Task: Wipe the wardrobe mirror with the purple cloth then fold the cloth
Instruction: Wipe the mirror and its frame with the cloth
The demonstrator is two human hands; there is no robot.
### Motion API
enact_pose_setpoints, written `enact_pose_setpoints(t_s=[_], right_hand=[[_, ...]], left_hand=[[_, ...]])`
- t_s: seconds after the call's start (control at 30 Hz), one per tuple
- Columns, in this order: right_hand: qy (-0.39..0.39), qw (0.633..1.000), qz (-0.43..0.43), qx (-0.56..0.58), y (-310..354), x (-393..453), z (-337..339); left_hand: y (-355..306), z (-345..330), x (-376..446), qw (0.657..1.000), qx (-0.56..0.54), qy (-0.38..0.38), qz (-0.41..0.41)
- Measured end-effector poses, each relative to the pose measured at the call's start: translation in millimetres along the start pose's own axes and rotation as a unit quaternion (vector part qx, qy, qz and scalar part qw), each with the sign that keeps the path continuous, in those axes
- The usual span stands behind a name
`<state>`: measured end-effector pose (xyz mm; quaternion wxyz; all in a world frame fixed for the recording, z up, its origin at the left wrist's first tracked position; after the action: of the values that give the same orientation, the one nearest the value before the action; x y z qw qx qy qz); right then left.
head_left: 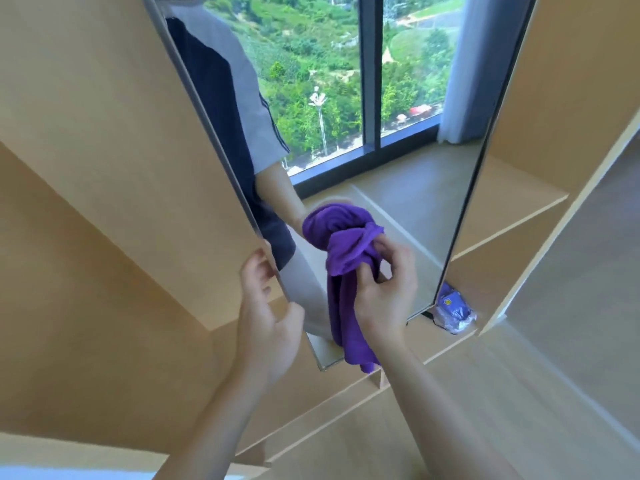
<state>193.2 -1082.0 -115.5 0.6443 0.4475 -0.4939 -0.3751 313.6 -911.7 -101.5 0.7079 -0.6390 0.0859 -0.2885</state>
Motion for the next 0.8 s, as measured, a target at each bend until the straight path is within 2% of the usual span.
enact_pose_setpoints(t_s=[0.1,0.2,0.3,0.4,0.47,0.57,0.7,0.8], right_hand=[[0.004,0.999,0.040,0.002,25,-3,-11],[0.007,0.993,0.112,-0.037,42,-12,-23],[0.053,0.982,0.159,-0.087,31,-32,-40],[0.127,0.974,0.145,-0.117,3,-56,-56],[0.138,0.976,0.120,-0.115,-5,-60,-57],[0.104,0.978,0.162,-0.082,30,-48,-51],[0.020,0.971,0.240,0.000,105,-24,-44],[-0.022,0.961,0.273,0.038,122,-18,-44]], left_hand=[[0,-14,-1,0.997,-0.045,0.066,0.011],[-6,-12,-1,0.995,-0.062,0.083,0.005],[-11,-7,2,0.990,-0.093,0.102,0.015],[-10,-2,7,0.986,-0.117,0.113,0.022],[-7,-1,8,0.984,-0.130,0.116,0.023],[-3,2,12,0.985,-0.136,0.110,0.017],[-3,-1,15,0.979,-0.160,0.127,0.024],[-7,0,12,0.977,-0.172,0.124,0.031]])
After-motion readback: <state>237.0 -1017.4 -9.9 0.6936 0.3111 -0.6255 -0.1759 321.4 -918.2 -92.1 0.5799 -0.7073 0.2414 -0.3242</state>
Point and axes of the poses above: each hand's wrist, its own x-axis towards the middle knuckle, its own z-axis out of the back of the hand, y = z × x, the point moved 8 cm from there along x, towards the middle knuckle, and after that the axes turned 11 degrees about -x, right-handed, at the moved point
